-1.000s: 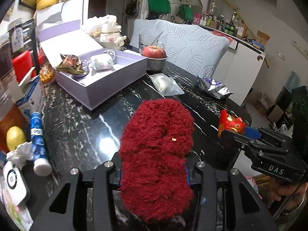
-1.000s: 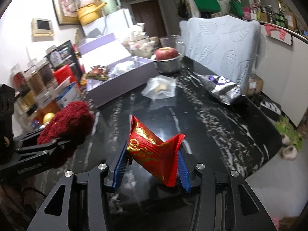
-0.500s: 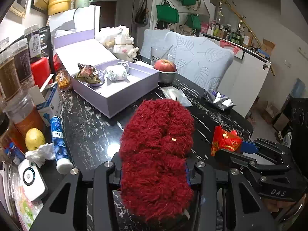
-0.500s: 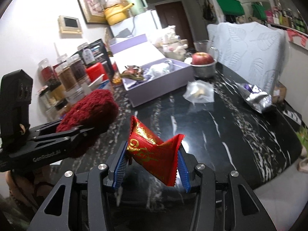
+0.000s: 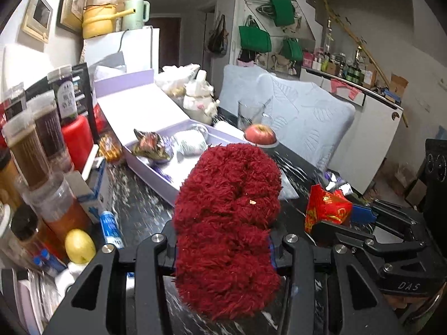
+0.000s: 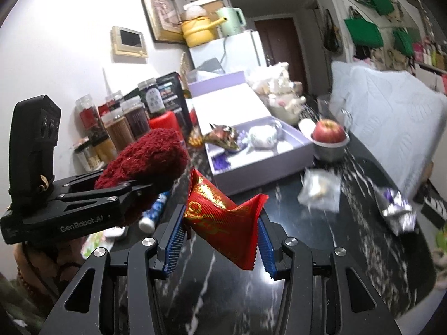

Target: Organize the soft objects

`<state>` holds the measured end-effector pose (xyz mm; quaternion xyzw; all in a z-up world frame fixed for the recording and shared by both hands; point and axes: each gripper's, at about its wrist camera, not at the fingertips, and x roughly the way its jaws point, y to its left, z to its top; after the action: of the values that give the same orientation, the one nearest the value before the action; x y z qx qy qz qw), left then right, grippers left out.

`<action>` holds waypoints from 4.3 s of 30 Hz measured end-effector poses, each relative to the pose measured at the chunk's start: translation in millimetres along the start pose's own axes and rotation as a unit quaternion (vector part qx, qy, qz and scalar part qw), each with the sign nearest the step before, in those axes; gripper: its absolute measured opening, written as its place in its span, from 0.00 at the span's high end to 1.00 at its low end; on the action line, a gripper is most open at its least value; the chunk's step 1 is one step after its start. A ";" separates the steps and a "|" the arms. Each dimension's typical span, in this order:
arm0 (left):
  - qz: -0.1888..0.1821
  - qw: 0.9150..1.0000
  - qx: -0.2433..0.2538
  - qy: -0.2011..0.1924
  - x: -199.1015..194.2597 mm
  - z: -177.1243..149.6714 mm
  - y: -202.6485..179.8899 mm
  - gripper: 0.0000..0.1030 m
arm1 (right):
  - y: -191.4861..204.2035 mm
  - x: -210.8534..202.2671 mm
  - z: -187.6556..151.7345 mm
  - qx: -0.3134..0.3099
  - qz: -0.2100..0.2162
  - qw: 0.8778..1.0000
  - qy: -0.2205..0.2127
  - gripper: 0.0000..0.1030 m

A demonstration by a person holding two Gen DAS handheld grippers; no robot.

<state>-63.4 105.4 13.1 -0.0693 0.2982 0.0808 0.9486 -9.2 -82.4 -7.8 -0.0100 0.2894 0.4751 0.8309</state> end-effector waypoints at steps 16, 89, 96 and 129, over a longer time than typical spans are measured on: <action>0.020 0.999 -0.002 -0.044 25.5 68.1 39.4 0.59 | -1.0 48.3 79.8 -0.044 0.017 0.999 -0.021 0.54; 0.117 0.982 -0.013 0.150 293.8 114.2 127.8 0.54 | -117.4 292.0 172.8 0.004 -0.030 0.991 0.129 0.54; 0.125 0.978 -0.019 0.167 304.5 106.3 130.2 0.50 | -117.3 295.9 170.7 0.008 -0.020 0.991 0.136 0.54; 0.165 0.977 -0.015 0.137 271.3 133.2 127.0 0.15 | -121.0 301.7 169.3 0.013 -0.019 0.990 0.136 0.33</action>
<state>205.2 283.8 -45.8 -0.0435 0.4317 0.2306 0.8710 281.8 137.1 -46.1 -0.0695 0.4051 0.4496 0.7930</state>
